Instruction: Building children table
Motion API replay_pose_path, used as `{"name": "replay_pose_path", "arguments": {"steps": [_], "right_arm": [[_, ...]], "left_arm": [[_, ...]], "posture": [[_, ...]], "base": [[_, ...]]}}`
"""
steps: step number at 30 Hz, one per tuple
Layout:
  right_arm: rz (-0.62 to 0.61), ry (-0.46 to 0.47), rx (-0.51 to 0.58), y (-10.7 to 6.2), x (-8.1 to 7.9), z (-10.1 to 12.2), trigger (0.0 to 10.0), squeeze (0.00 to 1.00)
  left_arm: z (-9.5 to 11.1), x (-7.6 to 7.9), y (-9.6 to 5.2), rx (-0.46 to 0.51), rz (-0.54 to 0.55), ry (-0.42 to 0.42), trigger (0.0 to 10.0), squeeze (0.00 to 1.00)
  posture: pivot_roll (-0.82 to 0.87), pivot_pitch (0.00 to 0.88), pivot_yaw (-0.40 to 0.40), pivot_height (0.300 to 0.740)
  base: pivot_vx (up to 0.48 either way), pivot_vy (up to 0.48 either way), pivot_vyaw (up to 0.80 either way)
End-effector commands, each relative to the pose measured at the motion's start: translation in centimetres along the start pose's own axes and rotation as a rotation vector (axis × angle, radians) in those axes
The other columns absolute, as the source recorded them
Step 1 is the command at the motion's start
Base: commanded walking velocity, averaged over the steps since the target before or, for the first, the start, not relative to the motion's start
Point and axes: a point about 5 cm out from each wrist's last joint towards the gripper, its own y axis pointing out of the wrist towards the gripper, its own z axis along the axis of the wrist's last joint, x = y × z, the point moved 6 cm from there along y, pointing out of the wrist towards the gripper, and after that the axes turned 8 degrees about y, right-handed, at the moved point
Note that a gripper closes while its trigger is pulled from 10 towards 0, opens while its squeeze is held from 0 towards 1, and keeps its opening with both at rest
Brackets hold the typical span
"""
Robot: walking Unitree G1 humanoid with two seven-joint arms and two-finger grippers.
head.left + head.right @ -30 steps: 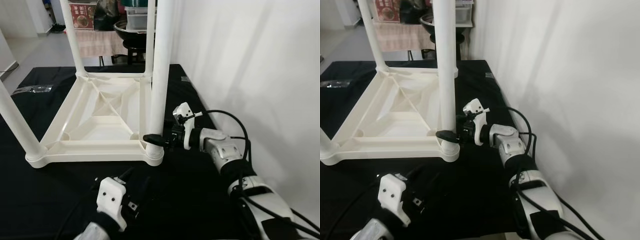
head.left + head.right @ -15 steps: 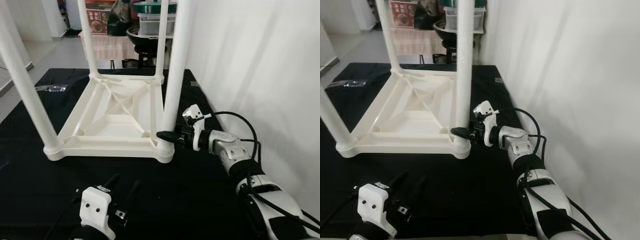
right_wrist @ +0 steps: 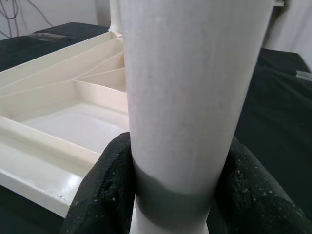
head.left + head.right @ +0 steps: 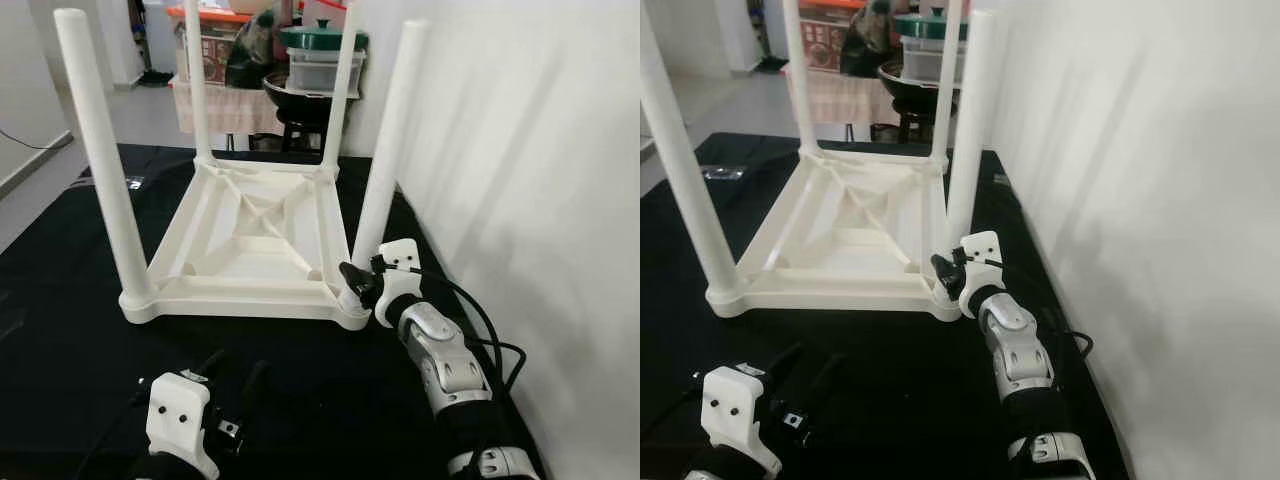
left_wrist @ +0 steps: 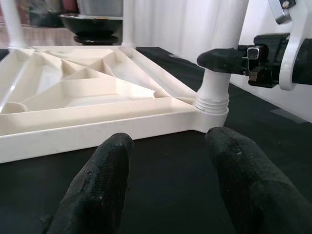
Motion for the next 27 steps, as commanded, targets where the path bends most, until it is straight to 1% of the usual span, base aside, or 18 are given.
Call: {"name": "replay_pose_path", "arguments": {"steps": [1,2,3,4,5,6,7,9,10,11,12,13,14,16,20,21,22,27], "right_arm": [[0.036,0.003,-0.136,-0.3,0.0,-2.7,10.0,0.00],[0.087,0.007,-0.137,-0.2,-0.8,-2.3,10.0,0.00],[0.087,0.007,-0.137,-0.2,-0.8,-2.3,10.0,0.00],[0.230,0.014,-0.116,-0.1,-2.1,-0.9,10.0,1.00],[0.230,0.014,-0.116,-0.1,-2.1,-0.9,10.0,1.00],[0.373,0.013,-0.070,-0.4,-3.5,1.0,10.0,1.00],[0.532,-0.036,-0.021,-1.1,-4.7,2.8,10.0,1.00],[0.532,-0.036,-0.021,-1.1,-4.7,2.8,10.0,1.00],[0.632,-0.078,0.007,-1.7,-5.4,3.9,10.0,1.00],[0.632,-0.078,0.007,-1.7,-5.4,3.9,10.0,1.00],[0.742,-0.115,0.020,-2.3,-5.9,4.6,10.0,0.00],[0.742,-0.115,0.020,-2.3,-5.9,4.6,10.0,0.00],[0.810,-0.132,0.008,-2.5,-6.0,4.8,10.0,0.00],[0.889,-0.134,-0.007,-2.0,-6.5,5.4,10.0,0.00],[0.916,-0.132,-0.021,-1.5,-7.0,5.7,10.0,0.00],[0.923,-0.144,-0.045,-1.2,-7.3,5.6,3.9,0.00],[0.925,-0.154,-0.062,-1.0,-7.4,5.5,0.0,0.00],[0.928,-0.159,-0.086,-0.9,-7.2,5.2,0.0,0.00]], "left_arm": [[-0.1,0.0,0.1,-0.010,-0.001,-0.009,10.0,0.00],[-0.1,-0.1,0.2,-0.009,0.001,-0.011,10.0,0.00],[-0.1,-0.1,0.2,-0.009,0.001,-0.011,10.0,0.00],[-0.1,-0.1,0.4,-0.009,-0.001,-0.012,10.0,0.00],[-0.1,-0.1,0.4,-0.009,-0.001,-0.012,10.0,0.00],[0.1,-0.2,0.6,-0.007,-0.002,-0.014,10.0,0.00],[0.3,-0.3,0.7,-0.004,-0.001,-0.017,10.0,0.00],[0.3,-0.3,0.7,-0.004,-0.001,-0.017,10.0,0.00],[0.4,-0.4,0.7,-0.002,0.000,-0.020,10.0,0.00],[0.4,-0.4,0.7,-0.002,0.000,-0.020,10.0,0.00],[0.5,-0.6,0.8,0.000,0.005,-0.024,10.0,0.00],[0.5,-0.6,0.8,0.000,0.005,-0.024,10.0,0.00],[0.5,-0.7,0.9,0.002,0.009,-0.026,10.0,0.00],[0.3,-0.9,1.1,0.000,0.011,-0.027,10.0,0.00],[0.2,-1.0,1.1,-0.001,0.011,-0.026,10.0,0.00],[0.2,-1.0,1.1,-0.002,0.010,-0.026,10.0,0.00],[0.2,-1.0,1.1,-0.003,0.009,-0.026,10.0,0.00],[0.0,-1.0,1.0,-0.008,0.012,-0.027,10.0,0.00]], "posture": [[0.07,0.000,-0.076,0.740],[0.07,0.000,-0.075,0.740],[0.07,0.000,-0.075,0.740],[0.07,0.000,-0.064,0.740],[0.07,0.000,-0.064,0.740],[0.08,0.000,-0.055,0.740],[0.08,0.000,-0.049,0.740],[0.08,0.000,-0.049,0.740],[0.08,0.000,-0.047,0.740],[0.08,0.000,-0.047,0.740],[0.08,0.000,-0.042,0.740],[0.08,0.000,-0.042,0.740],[0.08,0.000,-0.046,0.740],[0.08,0.000,-0.052,0.740],[0.08,0.000,-0.058,0.740],[0.08,0.000,-0.064,0.740],[0.08,0.000,-0.065,0.740],[0.08,0.000,-0.071,0.740]], "base": [[0.000,0.000,0.00],[0.000,0.000,0.00],[0.000,0.000,0.00],[0.000,0.000,0.00],[0.000,0.000,0.00],[0.000,0.000,0.00],[0.000,0.000,0.00],[0.000,0.000,0.00],[0.000,0.000,0.00],[0.000,0.000,0.00],[0.000,0.000,0.00],[0.000,0.000,0.00],[0.000,0.000,0.00],[0.000,0.000,0.00],[0.000,0.000,0.00],[0.000,0.000,0.00],[0.000,0.000,0.00],[0.000,0.000,0.00]]}}
